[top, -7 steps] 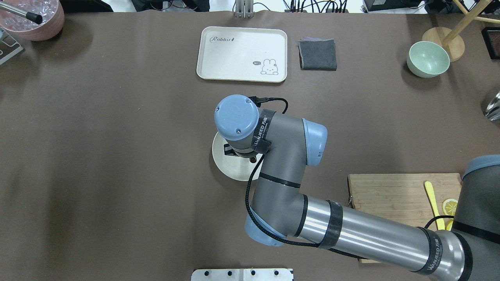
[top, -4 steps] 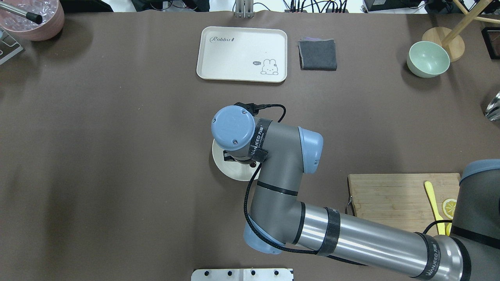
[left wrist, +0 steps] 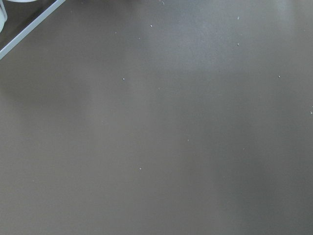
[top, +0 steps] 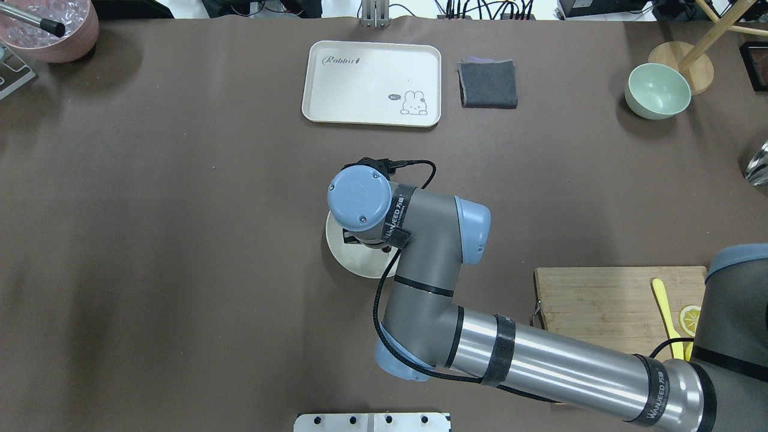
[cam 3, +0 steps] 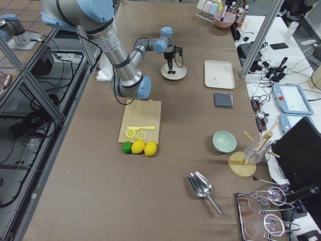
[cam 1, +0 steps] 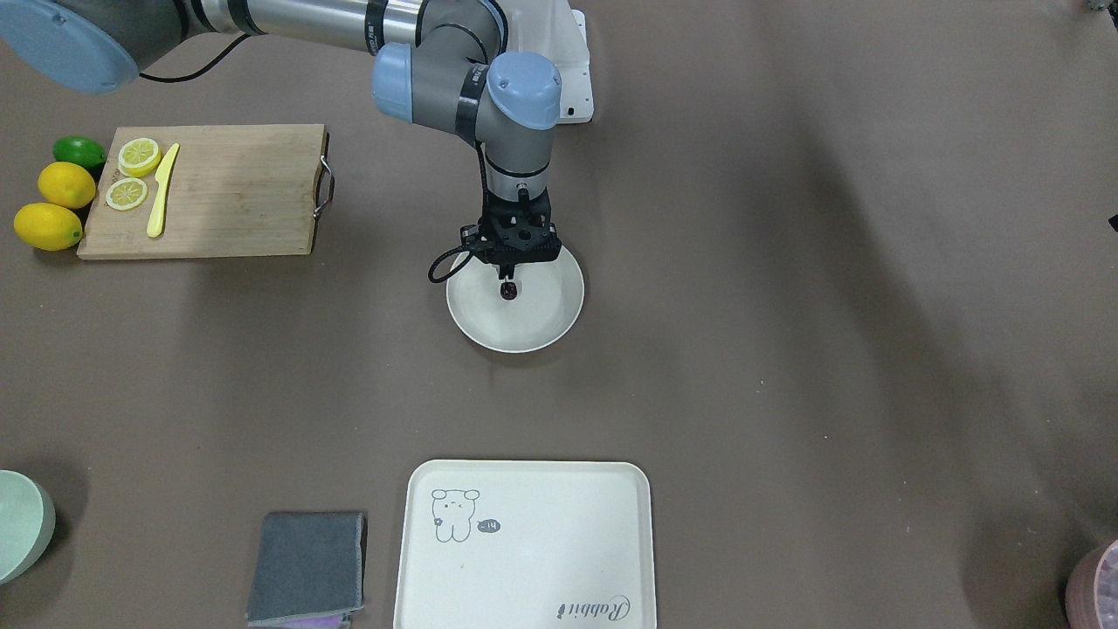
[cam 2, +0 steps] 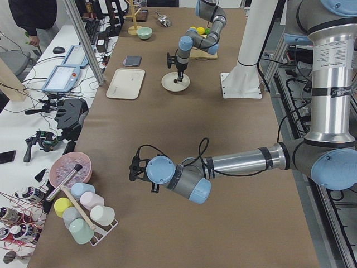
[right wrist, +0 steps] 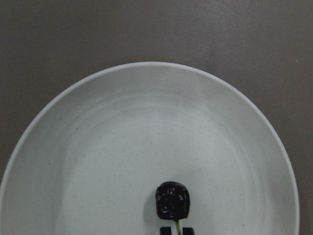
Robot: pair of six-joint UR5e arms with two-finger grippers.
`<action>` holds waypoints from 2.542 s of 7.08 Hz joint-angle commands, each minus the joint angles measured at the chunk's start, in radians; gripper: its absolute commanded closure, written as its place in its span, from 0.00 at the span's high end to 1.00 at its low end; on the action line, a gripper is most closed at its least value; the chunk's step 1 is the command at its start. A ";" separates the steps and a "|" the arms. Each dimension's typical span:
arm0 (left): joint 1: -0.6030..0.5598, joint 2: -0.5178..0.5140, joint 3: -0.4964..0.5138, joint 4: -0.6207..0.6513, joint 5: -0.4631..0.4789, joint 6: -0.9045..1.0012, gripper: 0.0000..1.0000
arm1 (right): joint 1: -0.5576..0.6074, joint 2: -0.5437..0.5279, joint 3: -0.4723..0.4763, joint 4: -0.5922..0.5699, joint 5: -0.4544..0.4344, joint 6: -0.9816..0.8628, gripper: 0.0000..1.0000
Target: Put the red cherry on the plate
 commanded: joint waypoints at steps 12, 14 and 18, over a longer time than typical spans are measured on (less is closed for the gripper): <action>0.061 0.050 -0.016 0.003 0.003 0.106 0.98 | 0.862 -0.563 0.426 -0.343 0.421 -1.038 0.99; 0.053 0.050 -0.016 0.006 0.004 0.103 0.98 | 0.894 -0.598 0.260 -0.110 0.494 -1.126 0.99; 0.068 0.050 0.004 0.006 0.032 0.196 0.98 | 1.109 -0.851 0.246 0.126 0.733 -1.277 0.99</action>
